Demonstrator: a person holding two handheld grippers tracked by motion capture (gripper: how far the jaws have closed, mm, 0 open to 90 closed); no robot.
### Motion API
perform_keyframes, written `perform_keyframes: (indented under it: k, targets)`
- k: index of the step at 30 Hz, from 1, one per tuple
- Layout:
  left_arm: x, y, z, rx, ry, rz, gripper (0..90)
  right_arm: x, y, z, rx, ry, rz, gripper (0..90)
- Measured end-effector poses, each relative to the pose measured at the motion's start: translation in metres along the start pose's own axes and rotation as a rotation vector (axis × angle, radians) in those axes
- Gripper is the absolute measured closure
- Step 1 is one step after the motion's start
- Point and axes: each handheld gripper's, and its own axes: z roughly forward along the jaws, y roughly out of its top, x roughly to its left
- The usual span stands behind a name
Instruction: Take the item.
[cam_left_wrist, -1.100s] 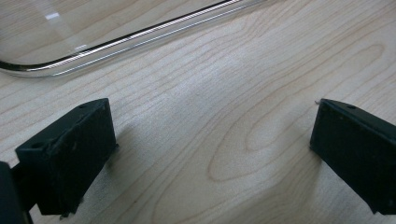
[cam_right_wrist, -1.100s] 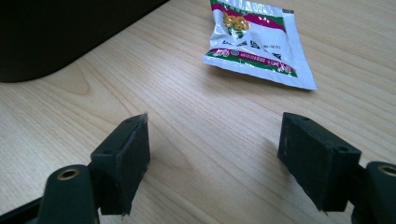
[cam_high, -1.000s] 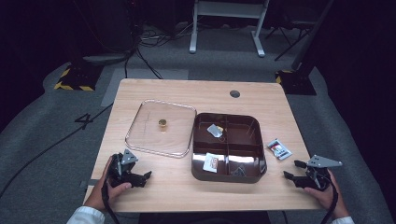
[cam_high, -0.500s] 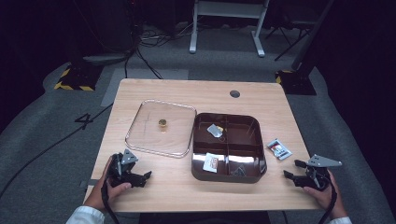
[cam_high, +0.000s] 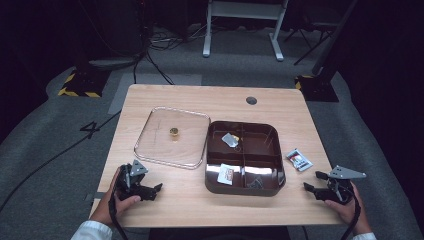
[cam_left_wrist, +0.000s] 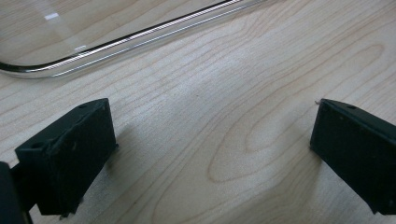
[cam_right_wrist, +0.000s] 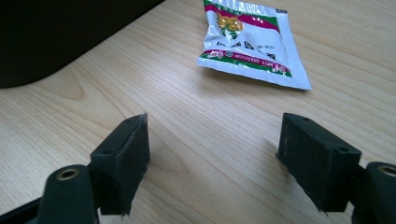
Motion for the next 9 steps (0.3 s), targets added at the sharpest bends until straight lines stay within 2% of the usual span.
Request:
perform_keyframes:
  k: [9]
  targets:
    - [-0.0003,0.0003,0.0006,-0.002,-0.003,-0.008,0.1,0.0,0.0,0.0,0.0,0.0,0.0,25.3]
